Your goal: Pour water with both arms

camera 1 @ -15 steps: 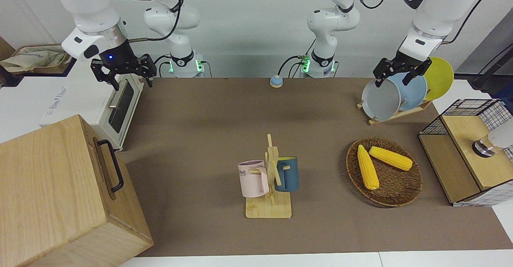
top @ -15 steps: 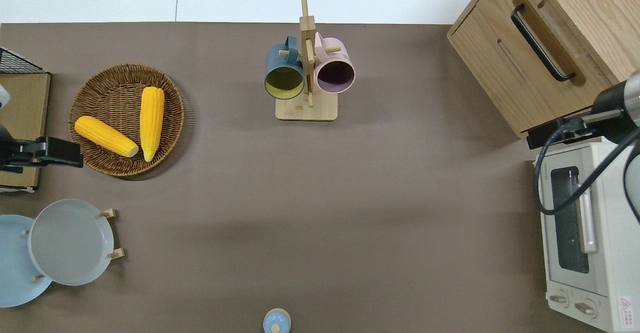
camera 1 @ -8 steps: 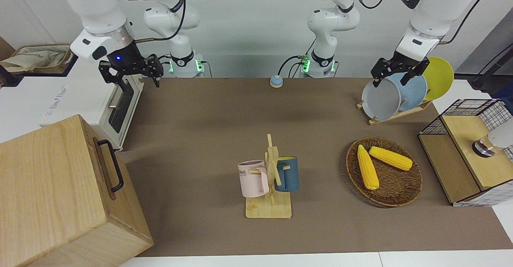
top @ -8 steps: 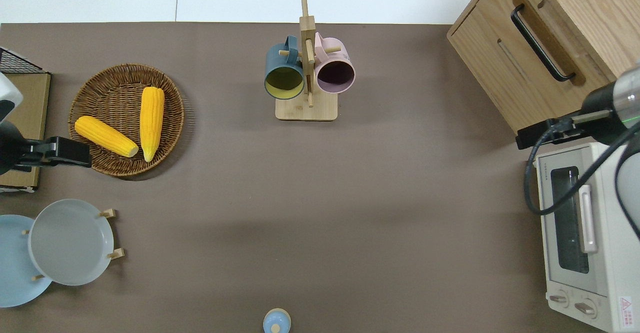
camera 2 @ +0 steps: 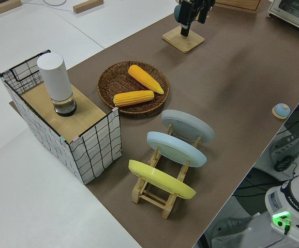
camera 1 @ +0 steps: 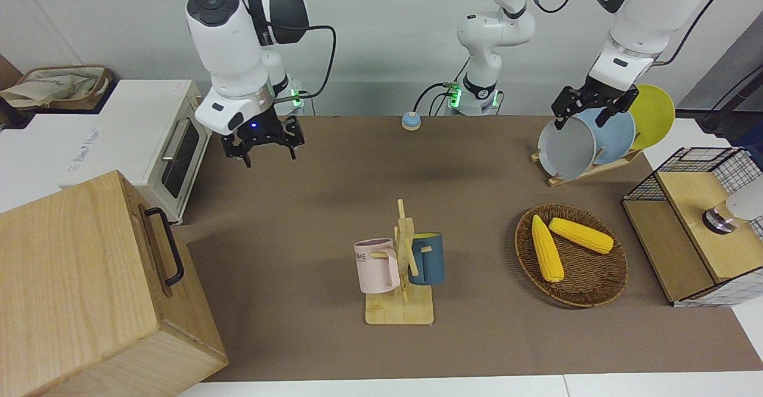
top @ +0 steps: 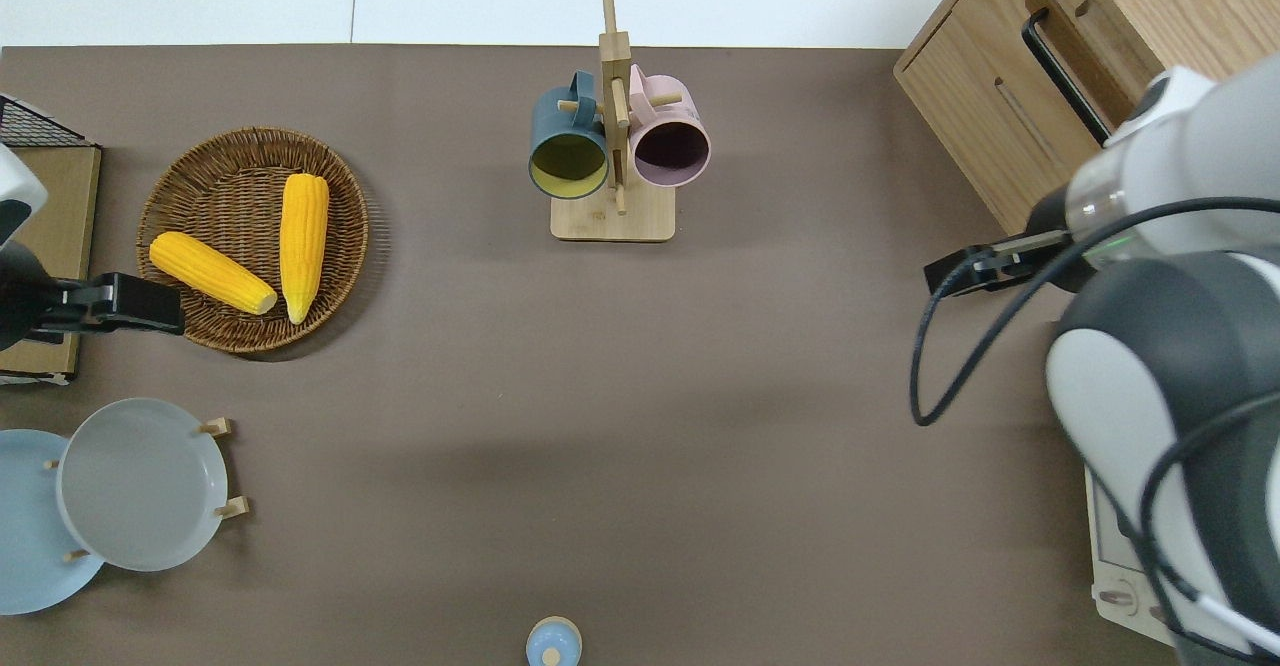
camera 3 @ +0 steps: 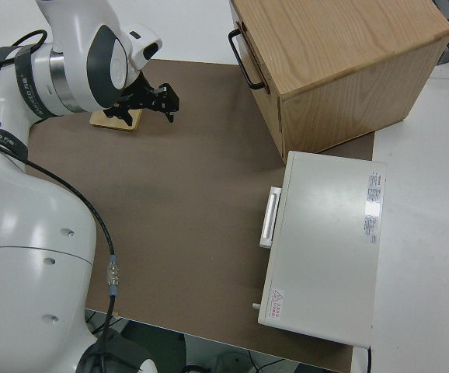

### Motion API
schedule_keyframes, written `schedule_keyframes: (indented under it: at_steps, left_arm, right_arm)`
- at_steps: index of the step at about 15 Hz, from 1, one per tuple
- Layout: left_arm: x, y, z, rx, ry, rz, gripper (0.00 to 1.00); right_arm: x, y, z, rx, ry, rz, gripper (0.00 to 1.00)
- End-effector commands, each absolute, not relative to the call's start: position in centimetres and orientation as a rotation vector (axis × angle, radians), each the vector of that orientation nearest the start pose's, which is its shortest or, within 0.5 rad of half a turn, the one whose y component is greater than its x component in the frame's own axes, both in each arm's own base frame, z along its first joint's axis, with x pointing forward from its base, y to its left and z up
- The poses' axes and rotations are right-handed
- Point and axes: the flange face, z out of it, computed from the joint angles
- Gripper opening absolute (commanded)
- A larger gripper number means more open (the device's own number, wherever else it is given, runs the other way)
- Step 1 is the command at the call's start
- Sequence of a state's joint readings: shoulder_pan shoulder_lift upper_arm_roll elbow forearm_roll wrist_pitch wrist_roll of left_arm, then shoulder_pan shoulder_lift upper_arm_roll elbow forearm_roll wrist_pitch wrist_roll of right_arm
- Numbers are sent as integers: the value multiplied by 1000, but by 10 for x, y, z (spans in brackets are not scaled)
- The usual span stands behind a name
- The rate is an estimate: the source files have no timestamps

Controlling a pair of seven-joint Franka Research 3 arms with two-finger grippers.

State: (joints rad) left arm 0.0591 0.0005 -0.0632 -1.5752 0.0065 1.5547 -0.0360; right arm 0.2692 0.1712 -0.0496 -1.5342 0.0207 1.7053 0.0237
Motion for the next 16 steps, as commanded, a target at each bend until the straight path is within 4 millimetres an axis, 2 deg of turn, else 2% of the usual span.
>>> schedule_keyframes:
  at_steps: [1,5,8,11,13,16]
  left_arm:
    - [556,25,624,-3141,-89,5,995]
    - [566,82,619,-3142,-39,-46,993]
    - [571,135,615,-3127,54,-116,993]
    - [567,191,614,-3106,92,-166,993]
    - [563,232,603,-3111,113,-200,993]
    - [553,283,596,-3115,155,-287,993]
  right_arm:
    - [608,158,537,-3050,-279,-45,992]
    - [616,193,513,-3039,-311,-84,992]
    - [622,218,497,-3030,-302,-142,992]
    - [629,233,487,-3016,-328,-215,992]
    - [636,247,472,-3005,-359,-268,992]
    - [648,263,452,-2984,-381,-379,992]
